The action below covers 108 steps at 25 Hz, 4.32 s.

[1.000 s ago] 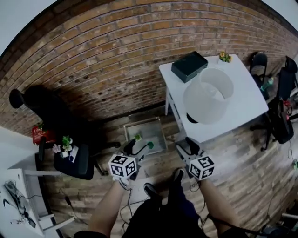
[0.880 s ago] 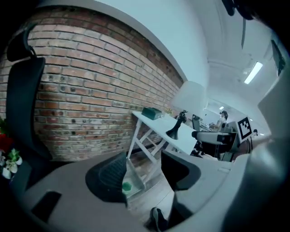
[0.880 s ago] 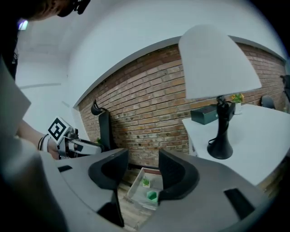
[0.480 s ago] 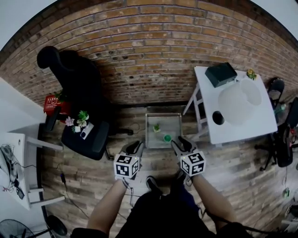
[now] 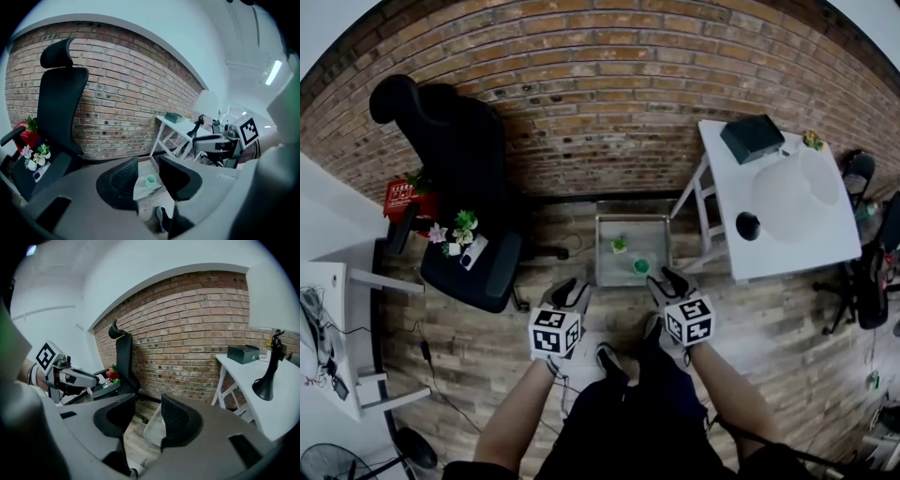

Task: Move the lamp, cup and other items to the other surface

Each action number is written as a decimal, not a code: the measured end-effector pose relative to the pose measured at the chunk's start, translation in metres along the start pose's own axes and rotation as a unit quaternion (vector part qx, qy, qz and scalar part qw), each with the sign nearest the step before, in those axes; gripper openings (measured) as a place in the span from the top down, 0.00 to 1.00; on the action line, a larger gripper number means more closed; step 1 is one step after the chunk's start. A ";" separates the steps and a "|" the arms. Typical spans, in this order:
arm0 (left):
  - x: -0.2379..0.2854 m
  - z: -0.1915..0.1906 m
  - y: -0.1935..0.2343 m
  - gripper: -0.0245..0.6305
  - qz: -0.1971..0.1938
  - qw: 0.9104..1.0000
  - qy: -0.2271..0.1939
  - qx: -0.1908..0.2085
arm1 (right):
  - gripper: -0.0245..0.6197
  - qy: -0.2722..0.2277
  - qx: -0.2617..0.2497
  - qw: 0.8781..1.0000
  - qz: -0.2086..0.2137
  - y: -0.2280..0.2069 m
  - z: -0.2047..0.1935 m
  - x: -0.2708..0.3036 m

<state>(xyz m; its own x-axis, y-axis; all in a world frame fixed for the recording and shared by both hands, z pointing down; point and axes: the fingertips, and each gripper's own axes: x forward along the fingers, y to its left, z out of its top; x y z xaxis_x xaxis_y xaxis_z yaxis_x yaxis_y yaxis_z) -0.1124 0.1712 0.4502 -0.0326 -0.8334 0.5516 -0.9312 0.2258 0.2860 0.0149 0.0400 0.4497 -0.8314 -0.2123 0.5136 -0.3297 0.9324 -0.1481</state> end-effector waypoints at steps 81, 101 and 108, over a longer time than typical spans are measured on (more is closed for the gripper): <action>0.070 -0.023 0.028 0.64 0.009 0.999 0.033 -0.032 | 0.50 0.160 -0.095 0.981 0.046 -0.066 -0.109 0.122; 0.000 0.022 -0.035 0.65 -0.069 0.997 -0.033 -0.013 | 0.51 0.056 -0.044 0.993 -0.091 -0.069 0.002 -0.061; 0.007 0.023 -0.058 0.65 -0.079 0.997 -0.022 -0.001 | 0.51 0.035 -0.011 0.989 -0.141 -0.116 -0.005 -0.102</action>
<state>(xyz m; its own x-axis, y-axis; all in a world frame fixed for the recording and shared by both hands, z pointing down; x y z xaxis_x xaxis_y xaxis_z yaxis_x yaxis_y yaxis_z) -0.0672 0.1405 0.4196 0.0979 -0.8801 0.4647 -0.9256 0.0910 0.3674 0.1405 -0.0451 0.4183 -0.6742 -0.4442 0.5900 -0.5329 0.8457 0.0278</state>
